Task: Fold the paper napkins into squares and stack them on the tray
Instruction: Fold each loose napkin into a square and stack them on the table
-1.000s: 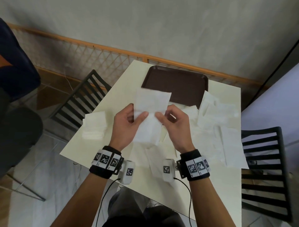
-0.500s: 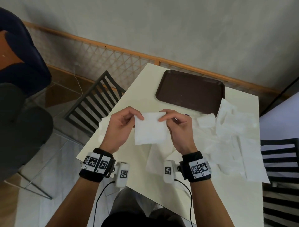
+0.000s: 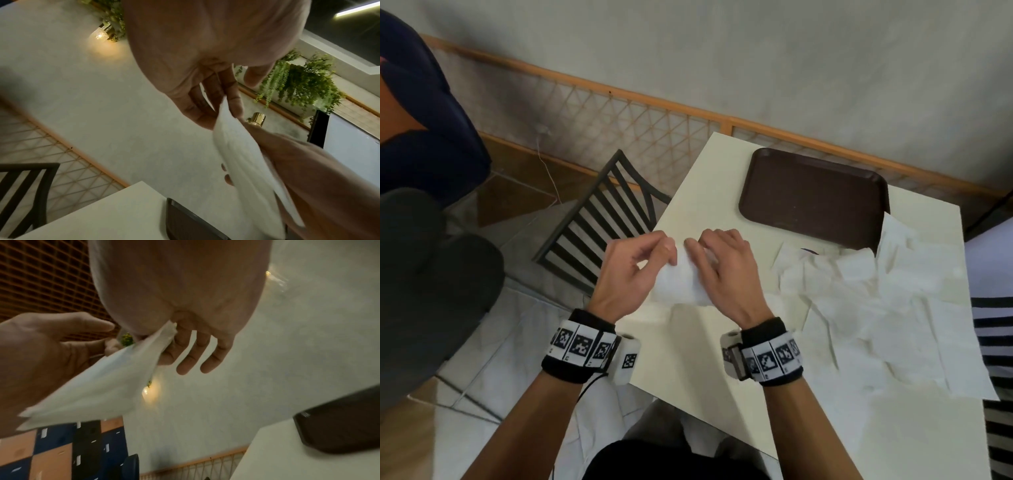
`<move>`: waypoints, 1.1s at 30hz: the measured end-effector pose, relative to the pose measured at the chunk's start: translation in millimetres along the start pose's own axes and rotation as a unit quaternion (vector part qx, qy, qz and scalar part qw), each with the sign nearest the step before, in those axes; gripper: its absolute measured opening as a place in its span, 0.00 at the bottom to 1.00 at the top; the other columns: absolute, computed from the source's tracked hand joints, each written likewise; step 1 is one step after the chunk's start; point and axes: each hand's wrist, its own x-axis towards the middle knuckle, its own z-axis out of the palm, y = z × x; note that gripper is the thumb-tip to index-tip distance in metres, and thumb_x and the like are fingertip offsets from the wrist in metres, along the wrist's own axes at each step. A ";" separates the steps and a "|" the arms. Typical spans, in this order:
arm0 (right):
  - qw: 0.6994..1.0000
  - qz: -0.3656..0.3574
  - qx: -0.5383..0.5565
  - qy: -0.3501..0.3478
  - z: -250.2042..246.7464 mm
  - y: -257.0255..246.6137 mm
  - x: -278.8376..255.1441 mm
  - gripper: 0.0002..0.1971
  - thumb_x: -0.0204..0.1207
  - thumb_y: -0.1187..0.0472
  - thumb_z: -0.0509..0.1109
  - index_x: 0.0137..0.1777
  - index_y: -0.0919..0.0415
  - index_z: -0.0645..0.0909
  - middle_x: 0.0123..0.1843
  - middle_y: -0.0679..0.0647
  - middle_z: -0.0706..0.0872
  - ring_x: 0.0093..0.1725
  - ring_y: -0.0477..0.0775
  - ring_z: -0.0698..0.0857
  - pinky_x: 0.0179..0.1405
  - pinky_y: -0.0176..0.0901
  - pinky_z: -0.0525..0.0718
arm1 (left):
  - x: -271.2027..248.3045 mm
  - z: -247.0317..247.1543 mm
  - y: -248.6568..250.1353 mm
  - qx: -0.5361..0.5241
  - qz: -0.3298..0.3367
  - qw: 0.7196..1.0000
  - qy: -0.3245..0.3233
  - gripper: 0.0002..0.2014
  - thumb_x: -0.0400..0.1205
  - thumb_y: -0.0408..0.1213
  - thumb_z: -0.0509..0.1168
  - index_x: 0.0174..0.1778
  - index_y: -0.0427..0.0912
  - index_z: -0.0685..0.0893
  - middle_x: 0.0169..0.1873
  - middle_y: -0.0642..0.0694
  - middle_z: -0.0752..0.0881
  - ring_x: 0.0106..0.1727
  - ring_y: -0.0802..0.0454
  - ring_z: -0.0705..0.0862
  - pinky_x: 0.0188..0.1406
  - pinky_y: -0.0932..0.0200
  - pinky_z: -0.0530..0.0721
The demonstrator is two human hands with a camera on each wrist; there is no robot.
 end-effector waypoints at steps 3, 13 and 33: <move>0.985 0.112 0.116 0.067 13.0 -2.4 3.9 0.17 0.97 0.51 0.65 0.43 0.49 0.71 0.35 0.44 0.79 0.41 0.54 0.82 0.42 0.53 0.82 | -2.6 -12.7 -17.8 -0.017 -0.038 0.997 0.057 0.19 0.92 0.46 0.62 0.39 0.41 0.86 0.33 0.51 0.84 0.36 0.57 0.81 0.40 0.63 0.78; 0.957 0.241 0.122 -0.105 126.2 26.2 -12.4 0.07 0.91 0.68 0.64 0.58 0.55 0.71 0.43 0.58 0.87 0.38 0.57 0.84 0.38 0.53 0.83 | -18.9 4.5 -138.3 0.157 -0.260 0.952 0.018 0.12 0.84 0.39 0.79 0.59 0.47 0.85 0.39 0.48 0.86 0.33 0.55 0.83 0.35 0.69 0.83; 0.917 0.356 -0.133 -0.119 -47.5 194.4 -97.1 0.02 0.87 0.64 0.72 0.53 0.57 0.85 0.54 0.59 0.90 0.58 0.67 0.87 0.58 0.59 0.87 | -88.0 182.5 -90.3 0.119 -0.226 0.959 -0.121 0.11 0.86 0.40 0.74 0.63 0.49 0.85 0.57 0.55 0.85 0.60 0.50 0.84 0.66 0.44 0.86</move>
